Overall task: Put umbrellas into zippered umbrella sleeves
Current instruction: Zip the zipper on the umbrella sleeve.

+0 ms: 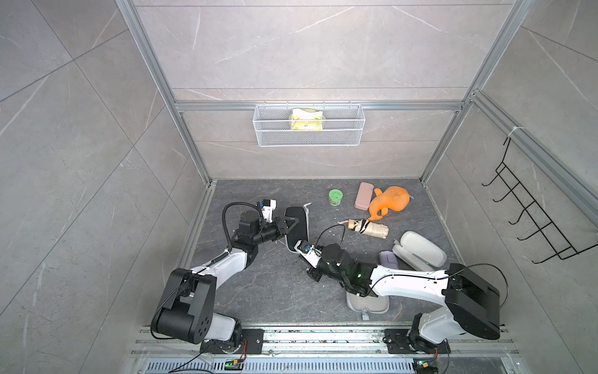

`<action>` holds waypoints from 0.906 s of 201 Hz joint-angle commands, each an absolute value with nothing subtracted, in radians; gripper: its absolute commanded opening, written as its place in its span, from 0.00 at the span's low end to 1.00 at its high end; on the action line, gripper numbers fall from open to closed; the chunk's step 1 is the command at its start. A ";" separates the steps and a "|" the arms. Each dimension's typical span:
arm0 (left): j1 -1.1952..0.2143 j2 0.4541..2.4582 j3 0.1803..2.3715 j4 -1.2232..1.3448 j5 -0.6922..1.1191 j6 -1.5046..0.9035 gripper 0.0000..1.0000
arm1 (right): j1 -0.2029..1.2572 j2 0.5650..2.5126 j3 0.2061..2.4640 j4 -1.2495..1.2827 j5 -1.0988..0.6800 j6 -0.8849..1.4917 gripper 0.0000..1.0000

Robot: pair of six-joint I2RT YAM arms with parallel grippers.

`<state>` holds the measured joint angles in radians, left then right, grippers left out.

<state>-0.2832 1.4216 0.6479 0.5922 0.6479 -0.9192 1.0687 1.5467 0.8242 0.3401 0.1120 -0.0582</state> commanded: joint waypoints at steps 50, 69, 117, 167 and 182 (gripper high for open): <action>-0.324 1.432 0.602 1.057 0.198 -1.004 0.00 | 1.156 1.642 0.989 0.524 0.023 0.467 0.09; -0.323 1.431 0.599 1.075 0.188 -1.014 0.00 | 1.128 1.609 0.956 0.512 0.018 0.513 0.27; -0.320 1.411 0.609 1.090 0.185 -1.014 0.00 | 0.947 1.427 0.805 0.429 -0.149 0.639 0.80; -0.336 1.458 0.626 1.178 0.223 -1.112 0.08 | 0.752 1.411 0.711 0.617 -0.344 0.860 0.91; -0.358 1.469 0.629 1.199 0.207 -1.134 0.09 | 0.737 1.450 0.710 0.712 -0.351 0.912 0.90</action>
<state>-0.3283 1.4631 0.5777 1.0203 0.2111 -1.0691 0.7513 1.4059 0.7246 0.5335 -0.2607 0.7757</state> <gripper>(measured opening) 0.291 0.906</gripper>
